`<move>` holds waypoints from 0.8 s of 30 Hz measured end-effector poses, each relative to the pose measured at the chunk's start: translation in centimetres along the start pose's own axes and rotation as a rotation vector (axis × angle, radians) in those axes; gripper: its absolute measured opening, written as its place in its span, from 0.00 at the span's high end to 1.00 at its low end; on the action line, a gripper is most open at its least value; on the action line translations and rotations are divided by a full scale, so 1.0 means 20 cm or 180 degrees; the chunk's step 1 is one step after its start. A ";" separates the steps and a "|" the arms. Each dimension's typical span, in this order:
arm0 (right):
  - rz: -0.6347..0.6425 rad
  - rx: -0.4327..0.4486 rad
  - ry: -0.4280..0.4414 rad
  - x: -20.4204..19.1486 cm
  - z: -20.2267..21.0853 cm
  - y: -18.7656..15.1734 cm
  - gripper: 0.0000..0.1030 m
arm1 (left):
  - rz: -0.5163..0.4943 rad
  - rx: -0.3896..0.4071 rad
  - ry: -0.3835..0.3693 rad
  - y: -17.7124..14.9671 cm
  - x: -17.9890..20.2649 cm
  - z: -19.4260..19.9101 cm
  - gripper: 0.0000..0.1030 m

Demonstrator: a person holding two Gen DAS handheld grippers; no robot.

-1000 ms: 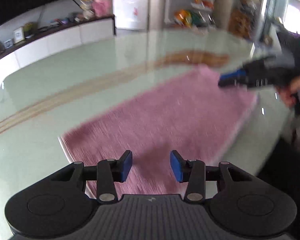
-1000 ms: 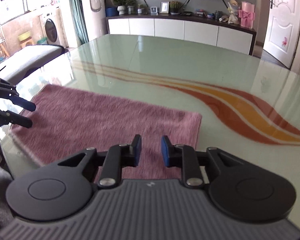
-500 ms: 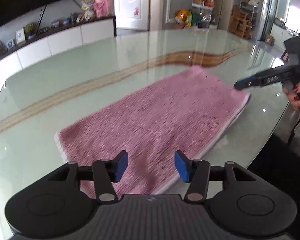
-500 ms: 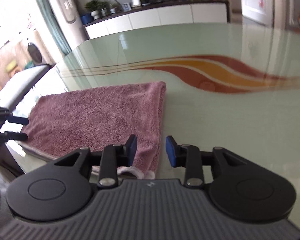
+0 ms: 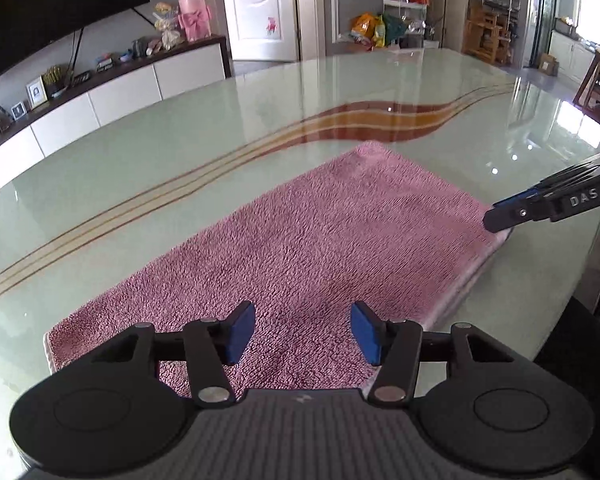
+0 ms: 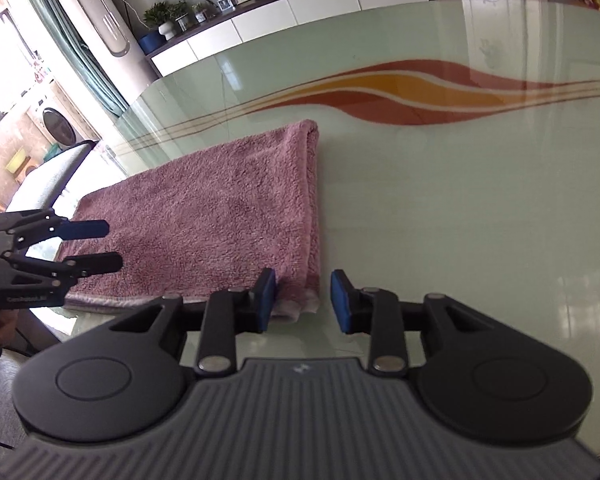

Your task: Fold towel

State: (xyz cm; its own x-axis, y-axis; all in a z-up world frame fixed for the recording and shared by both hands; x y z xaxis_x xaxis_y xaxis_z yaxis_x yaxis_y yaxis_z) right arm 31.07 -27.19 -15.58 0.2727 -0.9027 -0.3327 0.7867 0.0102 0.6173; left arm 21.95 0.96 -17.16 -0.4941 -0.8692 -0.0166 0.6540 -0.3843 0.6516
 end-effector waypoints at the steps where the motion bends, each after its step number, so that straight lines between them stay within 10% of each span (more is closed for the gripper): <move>1: 0.0007 -0.0004 0.0007 0.00 0.00 0.00 0.80 | 0.0008 -0.0025 -0.0009 0.00 0.00 -0.01 0.46; 24: 0.0085 0.0266 0.0126 -0.12 0.09 0.10 0.90 | 0.0144 -0.0146 -0.0027 -0.02 -0.01 -0.02 0.47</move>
State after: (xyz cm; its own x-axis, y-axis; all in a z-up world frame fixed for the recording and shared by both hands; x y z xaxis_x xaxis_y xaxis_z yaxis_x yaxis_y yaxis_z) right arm 31.09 -25.85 -12.25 0.3158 -0.8850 -0.3422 0.7304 -0.0034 0.6831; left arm 22.00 1.08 -17.74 -0.4681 -0.8835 0.0187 0.7013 -0.3585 0.6161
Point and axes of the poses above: each gripper's, at about its wrist camera, not at the fingertips, and z roughly against the way its jaws point, x to its right, y to its top, the point moved 9 cm from there along -z, roughly the way its jaws point, and after that the axes turned 3 degrees about z, right-handed, at the moved point
